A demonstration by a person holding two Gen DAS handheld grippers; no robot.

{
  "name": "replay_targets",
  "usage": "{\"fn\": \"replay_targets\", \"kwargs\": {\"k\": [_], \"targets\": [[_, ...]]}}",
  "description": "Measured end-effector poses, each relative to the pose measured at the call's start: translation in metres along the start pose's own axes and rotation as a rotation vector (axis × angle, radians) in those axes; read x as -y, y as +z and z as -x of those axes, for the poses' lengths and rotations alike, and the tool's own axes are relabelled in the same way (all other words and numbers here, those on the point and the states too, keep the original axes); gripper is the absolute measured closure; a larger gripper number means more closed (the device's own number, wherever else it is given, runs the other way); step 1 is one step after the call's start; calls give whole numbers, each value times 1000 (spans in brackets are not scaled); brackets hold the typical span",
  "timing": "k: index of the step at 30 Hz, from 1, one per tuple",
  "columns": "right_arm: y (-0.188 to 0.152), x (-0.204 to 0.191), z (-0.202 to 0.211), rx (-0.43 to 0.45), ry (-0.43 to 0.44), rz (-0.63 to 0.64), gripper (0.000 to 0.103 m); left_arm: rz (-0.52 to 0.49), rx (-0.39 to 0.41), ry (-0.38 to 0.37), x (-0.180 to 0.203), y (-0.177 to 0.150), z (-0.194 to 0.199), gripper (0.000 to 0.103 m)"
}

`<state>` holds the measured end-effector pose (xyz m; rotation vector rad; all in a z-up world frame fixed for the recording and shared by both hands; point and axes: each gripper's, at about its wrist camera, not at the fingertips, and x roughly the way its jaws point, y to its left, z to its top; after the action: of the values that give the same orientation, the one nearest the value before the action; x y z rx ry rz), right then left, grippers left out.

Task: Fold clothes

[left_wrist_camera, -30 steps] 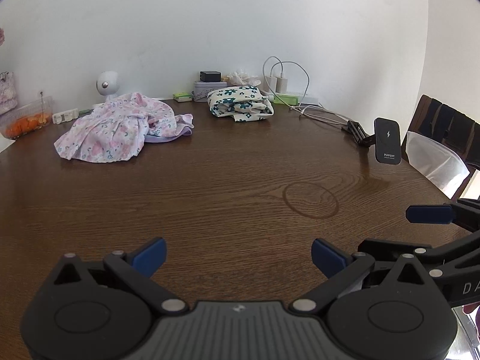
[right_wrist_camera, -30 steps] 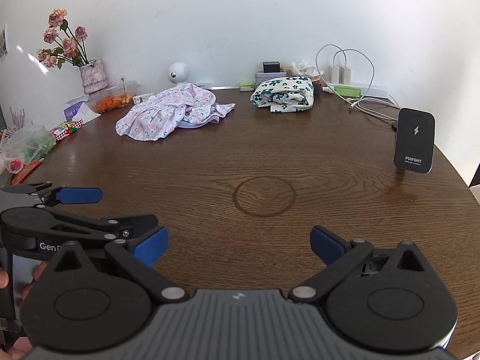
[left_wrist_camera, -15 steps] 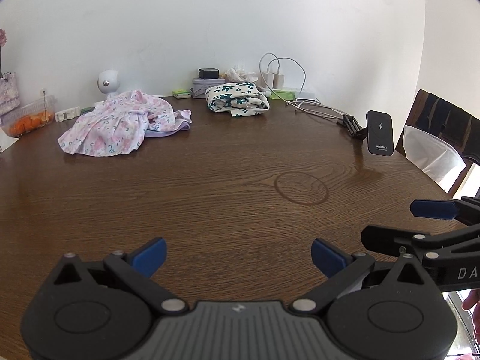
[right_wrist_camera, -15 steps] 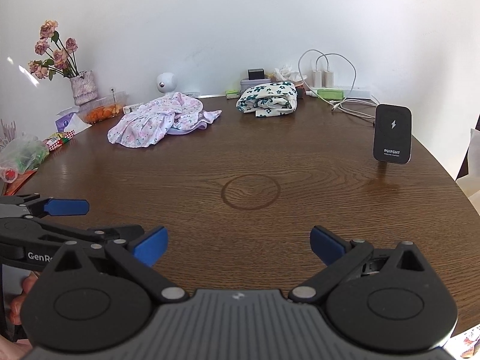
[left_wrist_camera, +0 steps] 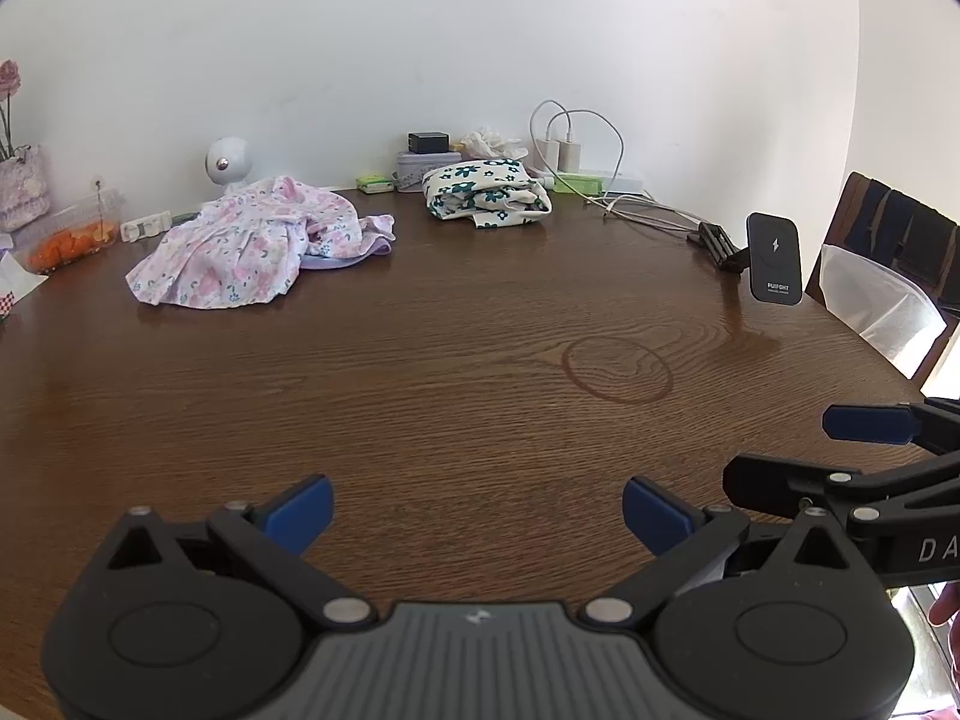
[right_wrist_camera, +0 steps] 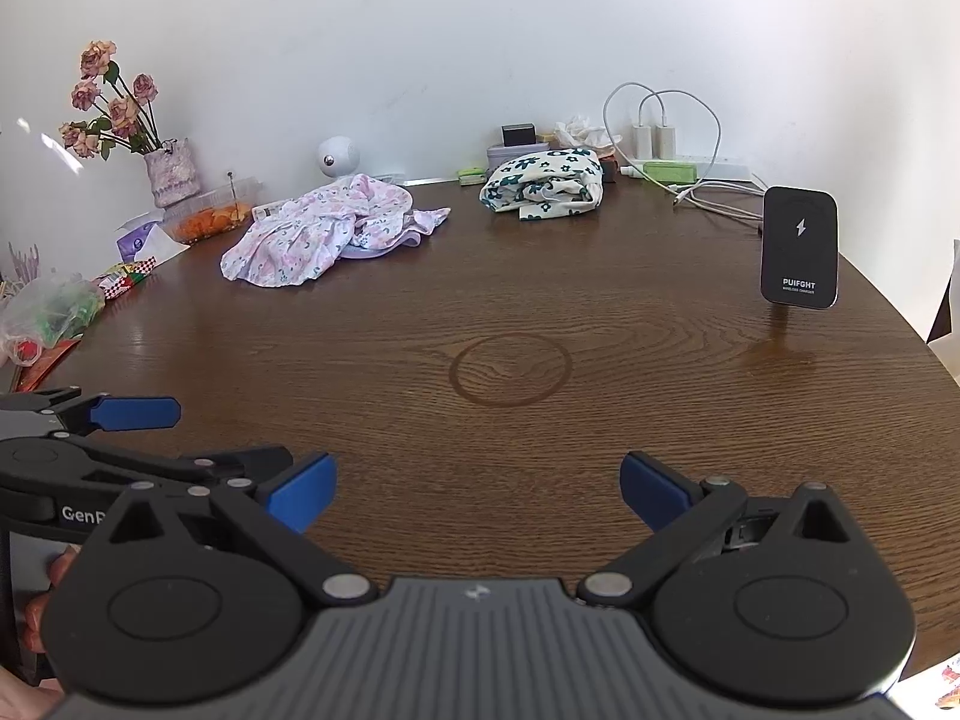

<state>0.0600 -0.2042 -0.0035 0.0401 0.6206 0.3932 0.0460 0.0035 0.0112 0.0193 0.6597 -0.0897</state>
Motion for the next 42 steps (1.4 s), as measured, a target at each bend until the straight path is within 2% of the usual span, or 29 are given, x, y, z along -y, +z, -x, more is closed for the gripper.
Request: {"fn": "replay_targets", "kwargs": {"k": [42], "targets": [[2, 0, -1, -7, 11, 1, 0, -4, 6, 25, 0, 1, 2, 0]]}}
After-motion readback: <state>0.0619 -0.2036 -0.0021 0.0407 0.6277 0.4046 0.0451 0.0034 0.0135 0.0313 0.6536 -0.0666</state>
